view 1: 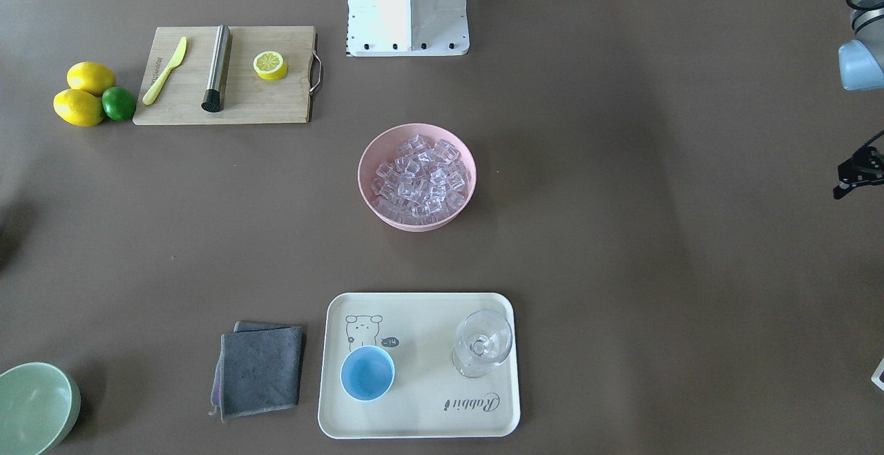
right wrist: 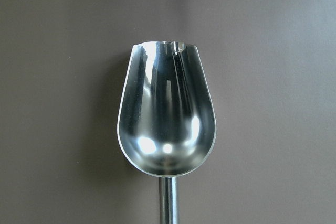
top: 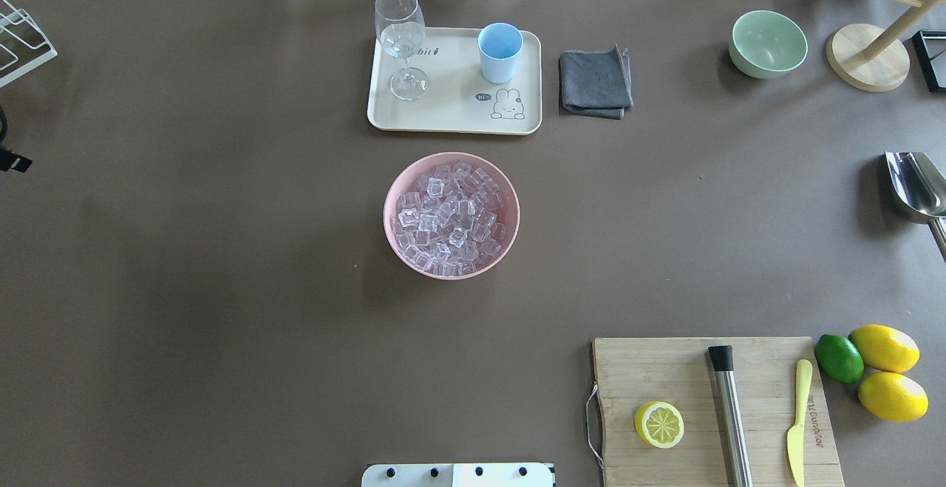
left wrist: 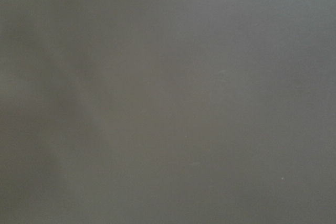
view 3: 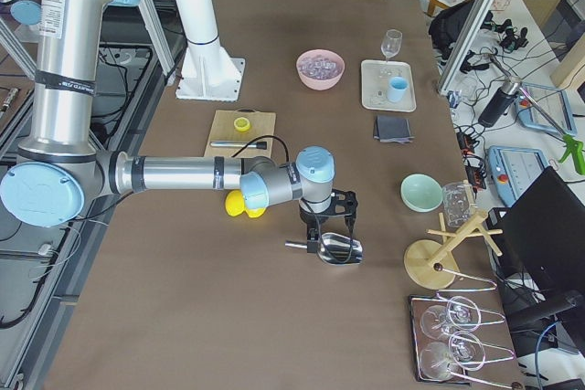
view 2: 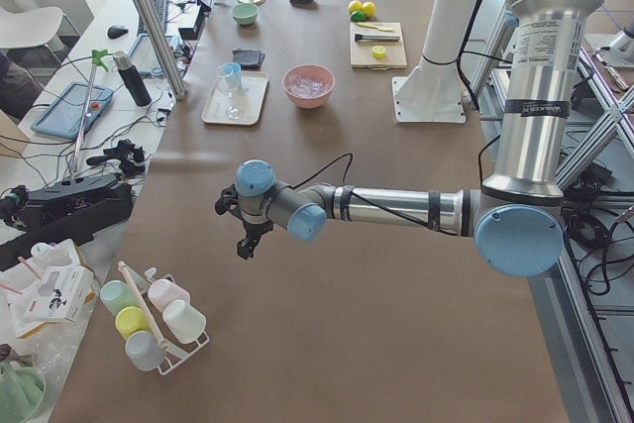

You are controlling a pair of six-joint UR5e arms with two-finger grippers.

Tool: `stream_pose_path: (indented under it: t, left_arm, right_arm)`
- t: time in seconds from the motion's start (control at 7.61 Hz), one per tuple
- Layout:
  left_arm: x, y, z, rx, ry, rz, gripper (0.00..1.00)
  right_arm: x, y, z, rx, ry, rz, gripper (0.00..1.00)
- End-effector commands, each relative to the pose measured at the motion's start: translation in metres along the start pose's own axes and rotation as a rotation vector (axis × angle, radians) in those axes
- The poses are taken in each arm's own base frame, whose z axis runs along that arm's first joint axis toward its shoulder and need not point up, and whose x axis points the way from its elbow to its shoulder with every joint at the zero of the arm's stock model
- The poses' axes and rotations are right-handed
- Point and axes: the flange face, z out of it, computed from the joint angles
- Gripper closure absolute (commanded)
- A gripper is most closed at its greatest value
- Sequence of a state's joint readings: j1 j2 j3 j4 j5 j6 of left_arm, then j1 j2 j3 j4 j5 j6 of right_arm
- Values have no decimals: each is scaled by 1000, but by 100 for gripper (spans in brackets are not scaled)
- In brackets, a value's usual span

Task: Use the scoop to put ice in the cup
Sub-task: 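Reach the left gripper to the pink bowl while the right grasps the scoop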

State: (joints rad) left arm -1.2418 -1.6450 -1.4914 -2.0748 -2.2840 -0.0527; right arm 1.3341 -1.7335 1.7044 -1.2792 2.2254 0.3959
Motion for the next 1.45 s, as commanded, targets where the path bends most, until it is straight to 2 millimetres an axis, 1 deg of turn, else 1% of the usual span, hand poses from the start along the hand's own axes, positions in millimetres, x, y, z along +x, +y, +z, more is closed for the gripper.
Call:
stream_pose_path:
  t: [0.0, 0.13, 0.26, 0.39, 0.53, 0.66, 0.79, 0.92, 1.05, 1.18, 1.31]
  left_arm:
    - [61, -26, 1, 138, 50, 346, 1]
    - [82, -43, -7, 169, 65, 464, 1]
    - [99, -67, -19, 208, 69, 507, 1]
    - [148, -88, -9, 225, 108, 590, 1]
    - [195, -109, 5, 231, 158, 658, 1]
    - [237, -117, 23, 224, 190, 709, 1]
    - [274, -112, 51, 211, 173, 757, 1]
    - [305, -120, 55, 229, 189, 811, 1]
    - [331, -142, 54, 257, 193, 892, 1]
    - [374, -145, 79, 243, 227, 945, 1]
    - [422, -143, 99, 255, 192, 985, 1]
  right_arm:
    - [-13, 7, 43, -16, -5, 31, 0]
    - [-19, 12, 51, -35, -4, 20, 0]
    - [-22, 13, 52, -39, -11, 14, 0]
    - [-18, 22, 61, -60, -2, 16, 0]
    - [-15, 29, 63, -50, -5, 23, 1]
    - [-8, 38, 75, -20, -26, 40, 1]
    - [6, 47, 91, 21, -58, 33, 2]
    - [12, 53, 95, 36, -66, 21, 9]
    - [12, 54, 93, 54, -66, 28, 22]
    - [20, 66, 90, 107, -67, 45, 22]
    - [23, 76, 88, 131, -81, 51, 22]
